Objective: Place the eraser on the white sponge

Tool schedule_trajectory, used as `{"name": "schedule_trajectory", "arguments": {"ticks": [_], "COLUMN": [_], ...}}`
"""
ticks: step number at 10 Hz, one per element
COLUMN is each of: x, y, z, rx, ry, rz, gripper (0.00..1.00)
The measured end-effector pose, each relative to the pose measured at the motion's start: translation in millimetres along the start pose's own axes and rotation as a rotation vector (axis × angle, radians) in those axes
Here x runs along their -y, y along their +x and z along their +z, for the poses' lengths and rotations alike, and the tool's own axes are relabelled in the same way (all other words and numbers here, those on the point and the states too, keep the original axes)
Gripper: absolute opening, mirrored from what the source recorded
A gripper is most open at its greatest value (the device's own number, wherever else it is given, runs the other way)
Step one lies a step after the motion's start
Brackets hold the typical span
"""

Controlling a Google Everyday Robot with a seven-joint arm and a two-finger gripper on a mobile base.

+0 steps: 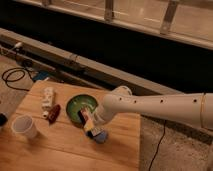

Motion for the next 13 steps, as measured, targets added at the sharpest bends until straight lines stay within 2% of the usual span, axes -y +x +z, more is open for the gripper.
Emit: {"name": "schedule_trajectory", "arguments": {"ticks": [2,5,8,13], "x": [10.9,32.5,44.1,43.7], "y": [5.2,24.8,35.9,39.6], "z": [-3.8,-6.7,1.8,17.7], "rx": [-0.008,-0.022,-0.041,-0.063], "ry": [0.079,0.113,0.119,0.092], "rz": [0.034,0.096,0.138,0.145], "gripper": [0.00,0.00,0.00,0.02]}}
